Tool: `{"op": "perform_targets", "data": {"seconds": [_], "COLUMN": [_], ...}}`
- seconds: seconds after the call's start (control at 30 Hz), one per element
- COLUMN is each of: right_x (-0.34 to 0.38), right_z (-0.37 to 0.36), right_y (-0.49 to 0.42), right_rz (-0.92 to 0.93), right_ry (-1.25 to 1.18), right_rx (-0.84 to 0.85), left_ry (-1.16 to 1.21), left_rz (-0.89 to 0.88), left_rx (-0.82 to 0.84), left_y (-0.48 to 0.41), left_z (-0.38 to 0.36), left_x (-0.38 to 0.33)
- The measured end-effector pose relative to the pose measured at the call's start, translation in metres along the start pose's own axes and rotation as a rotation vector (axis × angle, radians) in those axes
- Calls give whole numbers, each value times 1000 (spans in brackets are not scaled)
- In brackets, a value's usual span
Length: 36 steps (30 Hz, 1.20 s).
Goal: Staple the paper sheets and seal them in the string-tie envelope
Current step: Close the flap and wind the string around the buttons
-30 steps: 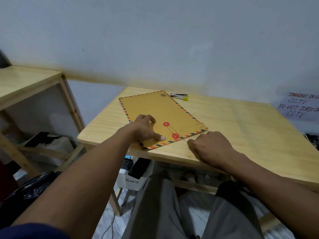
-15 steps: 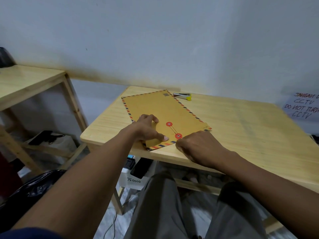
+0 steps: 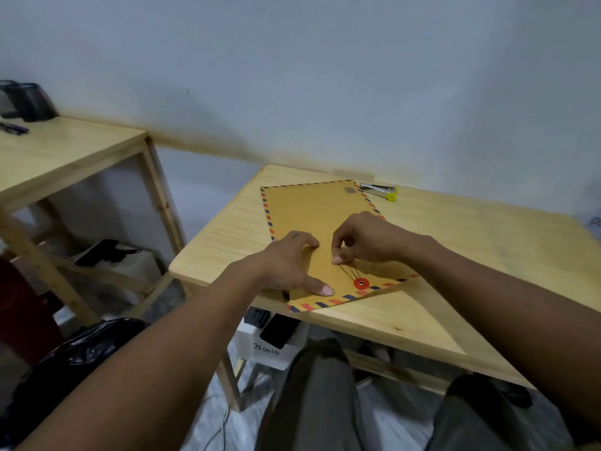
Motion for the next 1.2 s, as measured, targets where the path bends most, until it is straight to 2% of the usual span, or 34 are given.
{"op": "perform_targets", "data": {"seconds": [0.1, 0.2, 0.37, 0.6, 0.9, 1.13, 1.2], "right_x": [-15, -24, -30, -43, -50, -51, -51], "right_z": [2, 0, -2, 1, -1, -3, -4], "right_y": [-14, -19, -23, -24, -20, -13, -12], "right_rz": [-31, -53, -112, -211, -250, -228, -231], "right_ry": [-142, -257, -353, -406, -418, -424, -414], "right_rx": [-20, 33, 91, 95, 67, -18, -30], "left_ry": [-5, -10, -15, -26, -43, -269, -272], "left_rz": [-3, 5, 24, 46, 96, 148, 134], "left_rx": [4, 16, 20, 39, 55, -85, -107], "left_y": [0, -2, -3, -3, -3, -7, -9], "left_z": [1, 2, 3, 3, 4, -11, -14], "left_x": [0, -2, -2, -5, -15, -33, -28]}}
Point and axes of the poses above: each hand's wrist, its own y-axis away from the middle knuckle, its own z-axis out of the back of the hand, x = y × z, the point moved 7 cm from there along -y, towards the middle knuckle, and after that the axes turned 10 degrees about x, right-handed, at the moved point
